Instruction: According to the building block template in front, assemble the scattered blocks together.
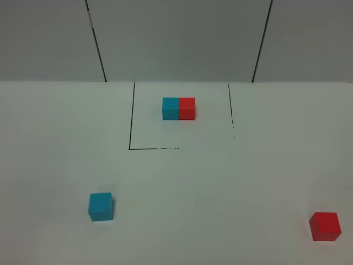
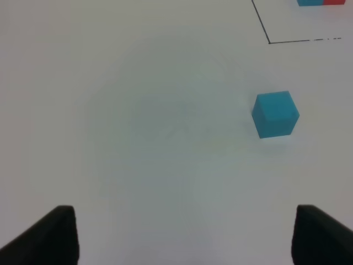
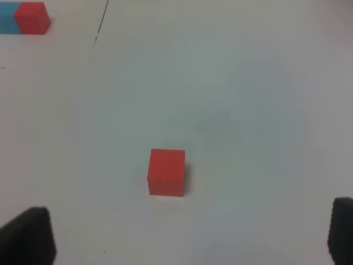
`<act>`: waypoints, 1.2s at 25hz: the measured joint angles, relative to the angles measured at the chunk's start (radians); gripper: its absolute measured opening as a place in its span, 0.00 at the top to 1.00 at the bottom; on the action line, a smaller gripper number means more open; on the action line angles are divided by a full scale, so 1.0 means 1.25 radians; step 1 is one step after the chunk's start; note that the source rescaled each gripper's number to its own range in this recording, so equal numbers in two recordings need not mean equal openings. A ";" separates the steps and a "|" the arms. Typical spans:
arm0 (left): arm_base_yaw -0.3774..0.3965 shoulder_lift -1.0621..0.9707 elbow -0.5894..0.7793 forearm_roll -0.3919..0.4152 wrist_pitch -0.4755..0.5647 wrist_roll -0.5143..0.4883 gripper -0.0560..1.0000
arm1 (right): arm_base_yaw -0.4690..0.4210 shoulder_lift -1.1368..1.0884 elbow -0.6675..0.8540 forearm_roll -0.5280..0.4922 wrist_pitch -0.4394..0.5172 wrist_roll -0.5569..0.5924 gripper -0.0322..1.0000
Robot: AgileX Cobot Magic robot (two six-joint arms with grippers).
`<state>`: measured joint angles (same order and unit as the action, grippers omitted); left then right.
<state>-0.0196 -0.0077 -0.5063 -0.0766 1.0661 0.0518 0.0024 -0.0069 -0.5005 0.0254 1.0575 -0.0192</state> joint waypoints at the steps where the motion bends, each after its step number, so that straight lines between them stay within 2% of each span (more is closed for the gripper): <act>1: 0.000 0.000 0.000 0.000 0.000 0.000 0.21 | 0.000 0.000 0.000 0.000 0.000 0.000 0.00; 30: 0.000 0.005 0.000 -0.003 0.000 0.000 0.21 | 0.000 0.000 0.000 0.000 0.000 0.000 0.00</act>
<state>-0.0196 -0.0018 -0.5063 -0.0798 1.0656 0.0518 0.0024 -0.0069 -0.5005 0.0254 1.0575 -0.0192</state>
